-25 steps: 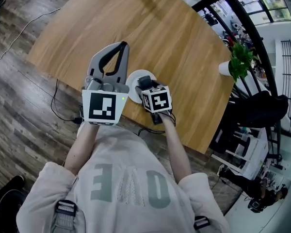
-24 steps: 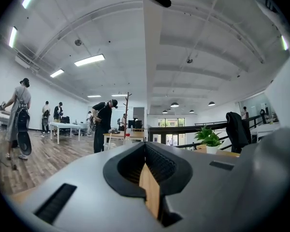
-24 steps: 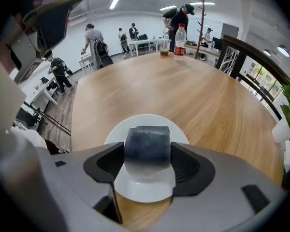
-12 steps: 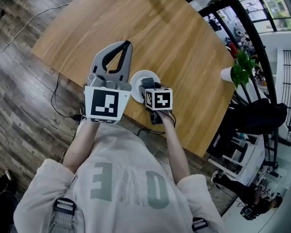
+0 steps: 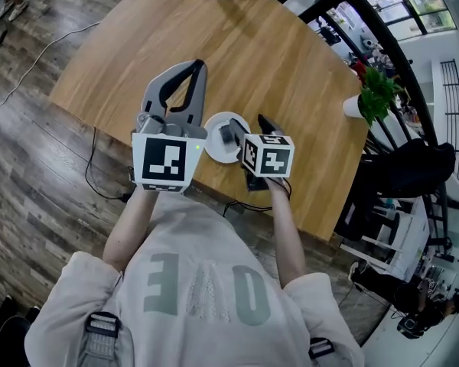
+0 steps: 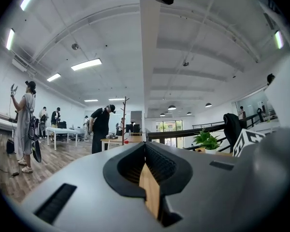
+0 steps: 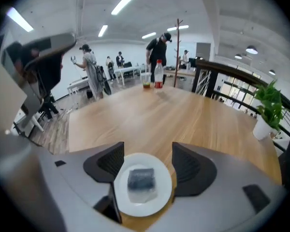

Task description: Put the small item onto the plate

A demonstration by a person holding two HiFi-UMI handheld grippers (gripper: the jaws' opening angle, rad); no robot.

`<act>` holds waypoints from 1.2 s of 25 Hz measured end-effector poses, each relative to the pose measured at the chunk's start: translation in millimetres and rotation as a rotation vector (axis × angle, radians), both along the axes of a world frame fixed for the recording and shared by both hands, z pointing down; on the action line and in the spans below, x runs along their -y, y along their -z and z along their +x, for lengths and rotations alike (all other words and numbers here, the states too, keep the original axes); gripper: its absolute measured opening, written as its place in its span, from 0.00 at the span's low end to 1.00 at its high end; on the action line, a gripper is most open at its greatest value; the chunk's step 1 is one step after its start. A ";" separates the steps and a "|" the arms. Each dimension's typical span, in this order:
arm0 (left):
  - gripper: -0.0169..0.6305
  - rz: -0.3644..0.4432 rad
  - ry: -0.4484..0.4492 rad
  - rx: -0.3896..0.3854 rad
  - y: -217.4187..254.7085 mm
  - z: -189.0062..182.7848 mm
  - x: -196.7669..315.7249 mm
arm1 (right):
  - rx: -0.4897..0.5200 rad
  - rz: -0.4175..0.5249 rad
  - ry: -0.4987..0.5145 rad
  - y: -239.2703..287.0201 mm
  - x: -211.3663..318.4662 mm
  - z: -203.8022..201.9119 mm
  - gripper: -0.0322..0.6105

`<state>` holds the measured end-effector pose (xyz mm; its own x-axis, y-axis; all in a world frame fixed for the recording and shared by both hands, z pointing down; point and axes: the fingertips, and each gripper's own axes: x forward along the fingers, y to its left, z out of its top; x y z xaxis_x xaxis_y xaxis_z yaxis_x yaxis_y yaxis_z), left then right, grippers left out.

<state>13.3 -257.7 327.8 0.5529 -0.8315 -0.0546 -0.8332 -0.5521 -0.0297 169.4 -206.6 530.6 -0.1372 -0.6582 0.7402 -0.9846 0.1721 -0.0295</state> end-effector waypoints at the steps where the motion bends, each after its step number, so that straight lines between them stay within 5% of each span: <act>1: 0.04 0.015 -0.008 -0.003 6.2 1.0 -0.9 | 0.009 0.069 -0.018 23.6 8.9 2.4 0.53; 6: 0.04 0.070 -0.071 -0.017 36.6 21.9 -9.5 | 0.120 0.453 -0.075 160.8 28.1 8.3 0.51; 8: 0.04 0.095 -0.106 -0.030 51.5 31.0 -16.2 | 0.157 0.620 -0.132 212.3 19.2 13.8 0.10; 11: 0.04 0.156 -0.161 -0.076 85.2 33.6 -29.3 | 0.194 0.874 -0.208 273.5 -7.8 16.1 0.08; 14: 0.04 0.225 -0.212 -0.083 121.3 36.9 -41.8 | 0.114 1.041 -0.273 308.7 -44.3 21.1 0.08; 18: 0.04 0.279 -0.256 -0.103 142.9 42.9 -54.1 | 0.008 1.113 -0.348 311.5 -81.2 28.2 0.08; 25: 0.04 0.229 -0.332 -0.079 129.3 74.5 -59.6 | -0.014 1.069 -0.413 288.6 -100.1 38.6 0.08; 30: 0.04 0.302 -0.384 -0.067 147.5 96.6 -67.3 | -0.029 1.054 -0.404 287.9 -101.8 36.8 0.08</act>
